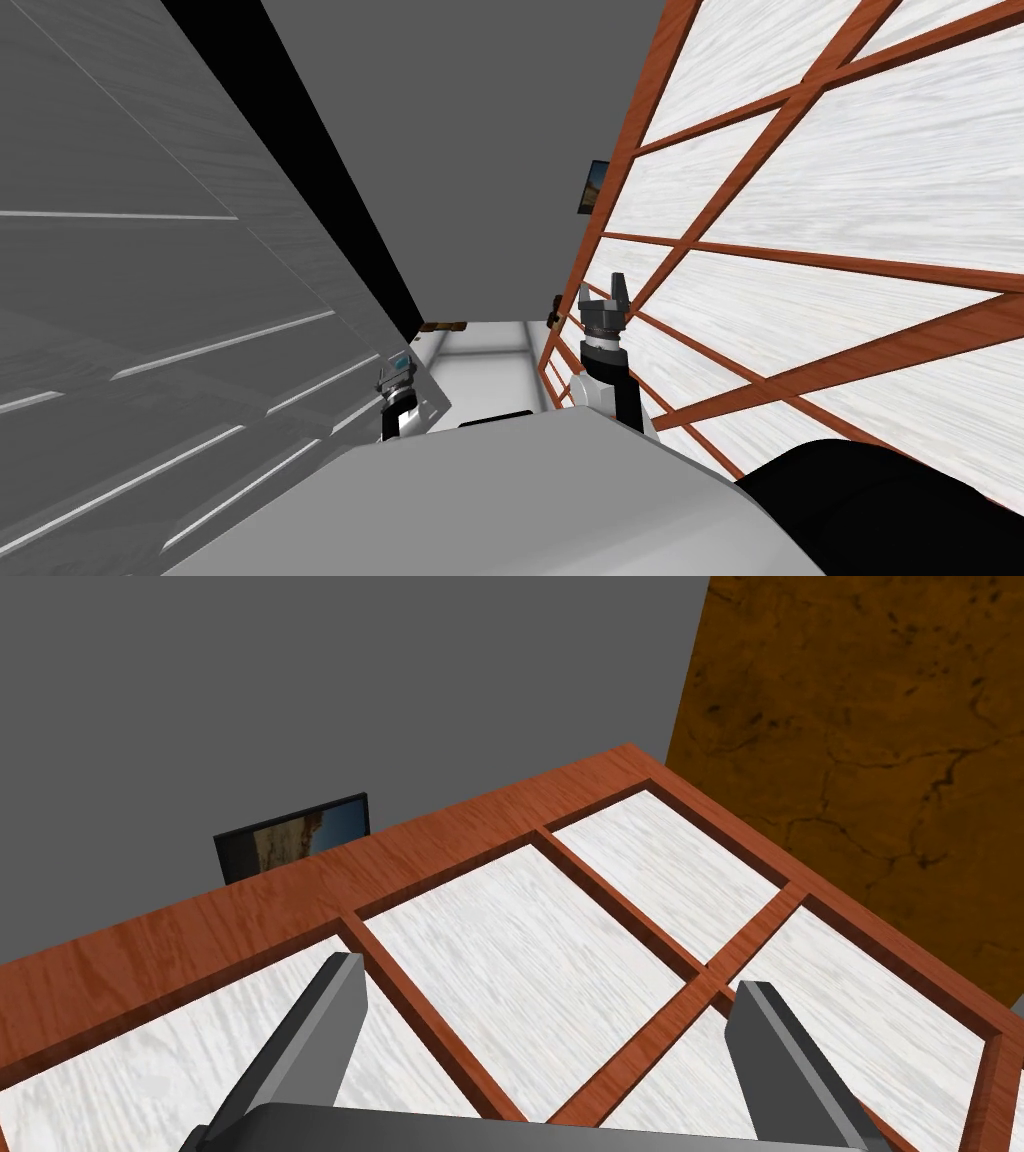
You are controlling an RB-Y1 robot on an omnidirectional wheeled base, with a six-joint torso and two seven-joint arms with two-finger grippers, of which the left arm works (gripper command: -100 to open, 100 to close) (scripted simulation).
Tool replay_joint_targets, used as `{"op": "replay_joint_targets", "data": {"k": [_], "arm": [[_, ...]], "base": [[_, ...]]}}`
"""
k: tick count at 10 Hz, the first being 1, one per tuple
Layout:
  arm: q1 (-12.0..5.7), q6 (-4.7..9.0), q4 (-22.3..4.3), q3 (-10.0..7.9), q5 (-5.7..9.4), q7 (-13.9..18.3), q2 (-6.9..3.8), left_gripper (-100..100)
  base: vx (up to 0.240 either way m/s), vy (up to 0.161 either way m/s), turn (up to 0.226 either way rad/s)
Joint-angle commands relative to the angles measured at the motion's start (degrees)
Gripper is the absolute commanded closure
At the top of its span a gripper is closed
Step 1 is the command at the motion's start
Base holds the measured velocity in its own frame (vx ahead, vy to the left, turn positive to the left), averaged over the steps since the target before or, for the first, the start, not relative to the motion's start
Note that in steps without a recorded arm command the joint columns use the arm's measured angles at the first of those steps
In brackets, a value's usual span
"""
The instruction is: Push the door open
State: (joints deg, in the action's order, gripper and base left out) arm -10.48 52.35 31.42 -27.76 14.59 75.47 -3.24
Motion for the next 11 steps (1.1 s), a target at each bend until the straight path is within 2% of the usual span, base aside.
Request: {"op": "replay_joint_targets", "data": {"k": [1, 4, 7, 9, 10, 11], "arm": [[1.07, -0.24, 2.44, -0.7, 0.42, -0.48, -0.17, 100], [1.07, -0.24, 2.44, -0.7, 0.42, -0.48, -0.17, 100], [2.03, -0.37, 4.25, -3.13, 3.92, -2.74, 0.36, 100], [2.03, -0.37, 3.57, -3.13, 3.92, -2.74, 0.36, 100], [2.03, -0.37, 4.25, -3.13, 3.92, -2.74, 0.36, 100], [2.58, -0.44, 5.28, -4.52, 5.91, -4.03, 0.88, 100]], "base": [[0.039, 0.013, 0.019], [0.005, 0.002, -0.003], [0.099, 0.033, -0.09], [0.092, 0.03, -0.004], [0.018, 0.014, -0.013], [0.086, 0.033, -0.117]]}}
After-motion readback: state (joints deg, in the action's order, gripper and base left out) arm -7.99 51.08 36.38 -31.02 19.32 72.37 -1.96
